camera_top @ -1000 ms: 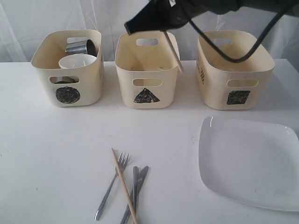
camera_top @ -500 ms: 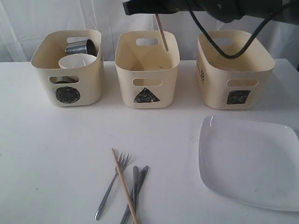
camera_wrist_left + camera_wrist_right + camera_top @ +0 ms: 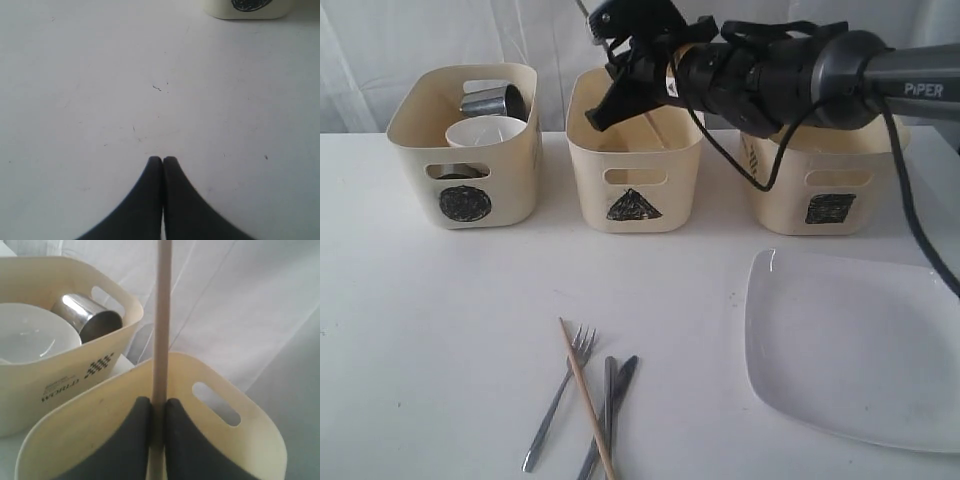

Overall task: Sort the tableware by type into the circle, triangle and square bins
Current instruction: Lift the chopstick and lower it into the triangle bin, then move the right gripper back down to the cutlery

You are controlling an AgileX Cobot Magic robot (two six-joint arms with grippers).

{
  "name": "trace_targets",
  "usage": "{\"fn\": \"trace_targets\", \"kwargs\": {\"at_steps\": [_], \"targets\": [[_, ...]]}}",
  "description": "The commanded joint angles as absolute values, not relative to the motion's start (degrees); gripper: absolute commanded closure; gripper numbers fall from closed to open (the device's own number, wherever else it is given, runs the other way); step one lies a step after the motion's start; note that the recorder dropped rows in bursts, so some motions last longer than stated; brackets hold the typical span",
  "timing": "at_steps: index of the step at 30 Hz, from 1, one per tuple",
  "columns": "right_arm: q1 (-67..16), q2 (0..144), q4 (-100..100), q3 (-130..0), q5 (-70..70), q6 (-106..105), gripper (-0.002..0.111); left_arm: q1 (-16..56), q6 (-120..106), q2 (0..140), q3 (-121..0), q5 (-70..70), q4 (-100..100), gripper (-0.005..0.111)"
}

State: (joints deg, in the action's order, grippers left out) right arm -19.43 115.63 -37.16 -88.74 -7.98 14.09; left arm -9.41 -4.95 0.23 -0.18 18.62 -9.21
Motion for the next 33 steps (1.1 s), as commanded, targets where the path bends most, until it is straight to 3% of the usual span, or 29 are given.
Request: {"fn": "trace_targets", "kwargs": {"at_steps": [1, 7, 9, 14, 22, 26, 33], "targets": [[-18.1, 117.6, -37.3, -88.6, -7.8, 13.7, 0.099, -9.7, -4.9, 0.0, 0.0, 20.1, -9.8, 0.107], [-17.0, 117.8, -36.9, -88.6, -5.9, 16.2, 0.059, -9.7, -4.9, 0.0, 0.0, 20.1, -9.8, 0.107], [-17.0, 117.8, -36.9, -88.6, -5.9, 16.7, 0.054, -9.7, -4.9, 0.0, 0.0, 20.1, -9.8, 0.107], [-17.0, 116.4, -35.5, -88.6, 0.0, 16.9, 0.054, -9.7, -4.9, 0.0, 0.0, 20.1, -9.8, 0.107], [-17.0, 104.9, -34.1, -88.6, 24.2, 16.9, 0.054, -9.7, -4.9, 0.0, 0.0, 20.1, -9.8, 0.107], [-17.0, 98.7, -20.9, -88.6, 38.3, 15.0, 0.054, -9.7, -4.9, 0.0, 0.0, 20.1, -9.8, 0.107], [-18.2, 96.3, 17.6, -88.2, 65.1, -7.1, 0.057, -9.7, -4.9, 0.0, 0.0, 20.1, -9.8, 0.107]]}}
